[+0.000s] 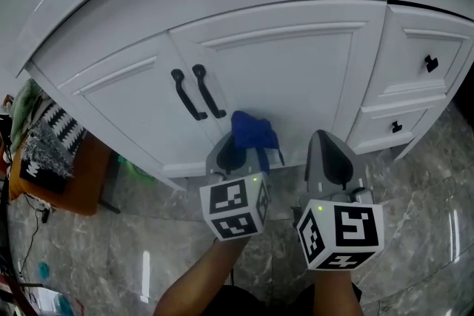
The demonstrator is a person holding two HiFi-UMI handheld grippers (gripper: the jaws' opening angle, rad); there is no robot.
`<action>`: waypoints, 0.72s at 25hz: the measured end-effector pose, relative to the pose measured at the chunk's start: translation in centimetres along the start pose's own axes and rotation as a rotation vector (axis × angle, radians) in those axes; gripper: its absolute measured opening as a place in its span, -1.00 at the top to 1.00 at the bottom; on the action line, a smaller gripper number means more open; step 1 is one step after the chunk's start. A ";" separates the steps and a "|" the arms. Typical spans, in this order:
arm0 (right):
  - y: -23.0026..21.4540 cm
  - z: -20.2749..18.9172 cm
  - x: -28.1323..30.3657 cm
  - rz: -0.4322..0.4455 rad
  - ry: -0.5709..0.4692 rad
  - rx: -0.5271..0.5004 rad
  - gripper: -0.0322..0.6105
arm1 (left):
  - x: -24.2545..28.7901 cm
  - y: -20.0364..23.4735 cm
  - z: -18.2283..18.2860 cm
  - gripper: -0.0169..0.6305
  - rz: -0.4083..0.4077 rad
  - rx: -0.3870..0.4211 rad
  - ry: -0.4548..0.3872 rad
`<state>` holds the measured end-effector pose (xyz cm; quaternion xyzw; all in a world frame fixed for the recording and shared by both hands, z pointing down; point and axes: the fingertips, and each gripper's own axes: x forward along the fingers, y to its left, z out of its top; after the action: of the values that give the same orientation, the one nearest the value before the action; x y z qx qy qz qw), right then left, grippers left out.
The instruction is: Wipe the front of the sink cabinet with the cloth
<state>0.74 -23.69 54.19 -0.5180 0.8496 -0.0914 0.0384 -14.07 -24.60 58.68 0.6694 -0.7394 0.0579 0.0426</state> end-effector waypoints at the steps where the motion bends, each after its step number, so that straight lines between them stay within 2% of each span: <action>1: -0.4 0.0 -0.1 -0.006 0.000 0.000 0.90 | 0.2 -0.9 -0.1 0.75 -0.024 0.007 0.002; 3: -1.4 0.1 -0.4 -0.022 -0.001 0.001 0.90 | 1.0 -3.2 -0.2 0.75 -0.074 0.031 0.003; 6: -3.8 0.4 -1.0 -0.069 -0.010 0.024 0.90 | 2.3 -6.1 0.4 0.75 -0.099 0.036 -0.007; 10: -6.1 0.7 -1.7 -0.112 -0.017 0.048 0.90 | 3.1 -10.1 0.7 0.75 -0.169 0.083 -0.021; 15: -8.0 1.1 -2.5 -0.137 -0.029 0.048 0.90 | 4.0 -14.2 0.9 0.75 -0.246 0.109 -0.030; 18: -9.1 1.6 -3.0 -0.155 -0.042 0.050 0.90 | 4.4 -16.4 1.5 0.75 -0.301 0.098 -0.042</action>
<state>10.30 -25.26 54.30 -0.5829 0.8034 -0.1043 0.0621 1.87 -30.80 58.26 0.7749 -0.6279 0.0728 0.0028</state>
